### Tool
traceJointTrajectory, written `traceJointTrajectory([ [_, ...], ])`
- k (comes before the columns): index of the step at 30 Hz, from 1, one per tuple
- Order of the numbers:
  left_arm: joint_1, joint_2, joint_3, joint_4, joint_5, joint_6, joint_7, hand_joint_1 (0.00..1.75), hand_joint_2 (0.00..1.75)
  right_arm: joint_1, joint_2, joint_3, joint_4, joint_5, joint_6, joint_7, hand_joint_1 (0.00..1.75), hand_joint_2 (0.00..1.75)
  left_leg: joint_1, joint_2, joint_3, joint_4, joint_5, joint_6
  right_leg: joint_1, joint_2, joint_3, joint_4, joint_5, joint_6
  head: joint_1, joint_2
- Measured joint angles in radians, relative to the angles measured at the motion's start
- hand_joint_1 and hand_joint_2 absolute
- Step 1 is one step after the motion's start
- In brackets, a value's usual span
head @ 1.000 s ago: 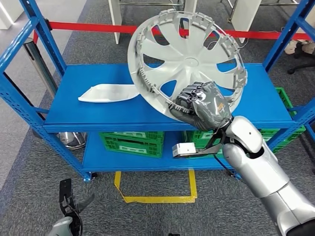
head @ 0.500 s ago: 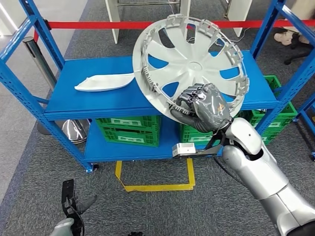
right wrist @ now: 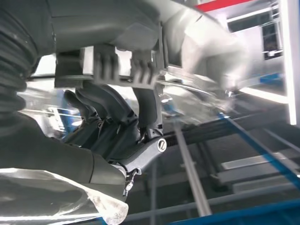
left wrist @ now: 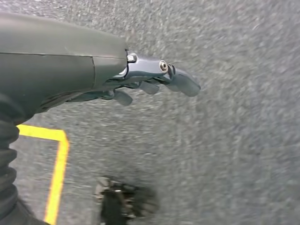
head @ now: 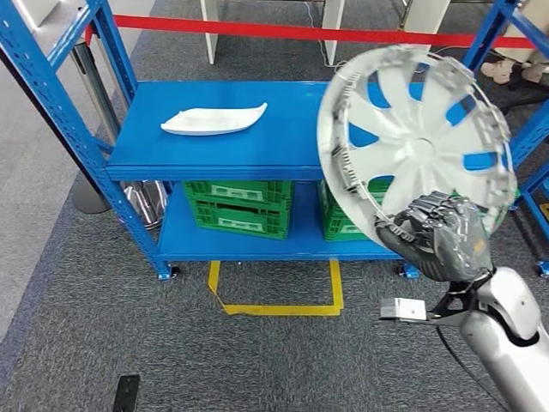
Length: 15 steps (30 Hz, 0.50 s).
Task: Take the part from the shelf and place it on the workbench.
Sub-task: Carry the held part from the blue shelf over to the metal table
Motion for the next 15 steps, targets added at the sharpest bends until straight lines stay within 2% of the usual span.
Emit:
traceJointTrajectory([
  [1, -0.001, 0.000, -0.003, 0.005, -0.002, -0.001, 0.006, 0.00, 1.75, 0.017, -0.005, -0.015, -0.015, 0.006, 0.006, 0.002, 1.75, 1.75, -0.002, 0.002, -0.015, 0.002, 0.009, 0.001, 0.000, 0.000, 0.007, 0.026, 0.007, 0.001, 0.000, 0.000],
  [2, -0.003, 0.000, -0.005, 0.010, -0.004, -0.001, 0.012, 0.00, 1.75, 0.032, -0.009, -0.027, -0.028, 0.012, 0.011, 0.006, 1.75, 1.75, -0.004, 0.004, -0.030, 0.005, 0.019, 0.000, 0.000, 0.000, 0.031, 0.018, 0.031, 0.000, 0.000, 0.000],
  [3, -0.005, 0.000, -0.007, 0.013, -0.005, -0.002, 0.016, 0.00, 1.75, 0.045, -0.013, -0.038, -0.041, 0.017, 0.014, 0.010, 1.75, 1.75, -0.006, 0.005, -0.044, 0.009, 0.028, -0.001, 0.000, 0.000, 0.072, -0.022, 0.060, -0.002, 0.000, 0.000],
  [4, -0.007, 0.000, -0.009, 0.015, -0.006, -0.002, 0.018, 0.00, 1.75, 0.055, -0.017, -0.047, -0.053, 0.021, 0.015, 0.011, 1.75, 1.75, -0.007, 0.006, -0.056, 0.012, 0.036, -0.003, 0.000, 0.000, 0.124, -0.083, 0.075, -0.004, 0.000, 0.000],
  [5, -0.008, 0.000, -0.010, 0.017, -0.006, -0.003, 0.019, 0.00, 1.75, 0.062, -0.022, -0.056, -0.067, 0.024, 0.016, 0.012, 1.75, 1.75, -0.009, 0.006, -0.065, 0.016, 0.044, -0.007, 0.001, 0.000, 0.181, -0.160, 0.071, -0.007, 0.000, 0.000],
  [6, -0.008, 0.000, -0.011, 0.019, -0.006, -0.004, 0.020, 0.00, 1.75, 0.068, -0.026, -0.063, -0.079, 0.025, 0.017, 0.012, 1.75, 1.75, -0.011, 0.006, -0.072, 0.017, 0.053, -0.011, 0.003, 0.000, 0.223, -0.220, 0.060, -0.010, -0.001, 0.000],
  [7, -0.009, 0.001, -0.011, 0.020, -0.006, -0.005, 0.020, 0.00, 1.75, 0.075, -0.030, -0.070, -0.090, 0.026, 0.017, 0.012, 1.75, 1.75, -0.011, 0.005, -0.075, 0.016, 0.063, -0.015, 0.005, 0.000, 0.246, -0.261, 0.048, -0.014, -0.001, 0.000],
  [8, -0.008, 0.001, -0.011, 0.022, -0.006, -0.006, 0.020, 0.00, 1.75, 0.083, -0.034, -0.076, -0.100, 0.027, 0.018, 0.011, 1.75, 1.75, -0.012, 0.004, -0.079, 0.014, 0.074, -0.019, 0.007, 0.000, 0.253, -0.282, 0.044, -0.018, -0.001, 0.000],
  [9, -0.006, 0.003, -0.011, 0.024, -0.006, -0.007, 0.020, 0.00, 1.75, 0.091, -0.037, -0.081, -0.105, 0.029, 0.018, 0.010, 1.75, 1.75, -0.011, 0.003, -0.082, 0.012, 0.081, -0.024, 0.006, -0.002, 0.243, -0.281, 0.052, -0.025, 0.000, 0.000],
  [10, -0.003, 0.004, -0.011, 0.027, -0.005, -0.007, 0.021, 0.00, 1.75, 0.096, -0.040, -0.085, -0.109, 0.033, 0.019, 0.009, 1.75, 1.75, -0.010, 0.001, -0.087, 0.016, 0.072, -0.031, 0.004, -0.003, 0.235, -0.283, 0.062, -0.033, 0.000, 0.000],
  [11, 0.001, 0.006, -0.011, 0.029, -0.004, -0.008, 0.021, 0.00, 1.75, 0.099, -0.040, -0.086, -0.112, 0.036, 0.020, 0.009, 1.75, 1.75, -0.009, -0.001, -0.094, 0.033, 0.044, -0.037, 0.002, -0.005, 0.227, -0.283, 0.073, -0.042, -0.002, 0.000],
  [12, 0.004, 0.008, -0.011, 0.030, -0.003, -0.008, 0.021, 0.00, 1.75, 0.101, -0.040, -0.088, -0.115, 0.039, 0.020, 0.009, 1.75, 1.75, -0.007, -0.002, -0.102, 0.071, -0.003, -0.044, 0.000, -0.006, 0.217, -0.284, 0.086, -0.050, -0.004, 0.000],
  [14, 0.005, 0.009, -0.010, 0.033, -0.003, -0.009, 0.021, 0.00, 1.75, 0.105, -0.040, -0.090, -0.121, 0.042, 0.022, 0.009, 1.75, 1.75, -0.003, -0.002, -0.121, 0.192, -0.109, -0.053, 0.001, -0.005, 0.193, -0.281, 0.109, -0.057, -0.008, 0.000],
  [15, 0.004, 0.010, -0.010, 0.033, -0.003, -0.009, 0.021, 0.00, 1.75, 0.106, -0.040, -0.092, -0.122, 0.043, 0.022, 0.010, 1.75, 1.75, -0.001, -0.002, -0.123, 0.251, -0.137, -0.056, 0.001, -0.005, 0.177, -0.279, 0.121, -0.057, -0.008, 0.000],
])
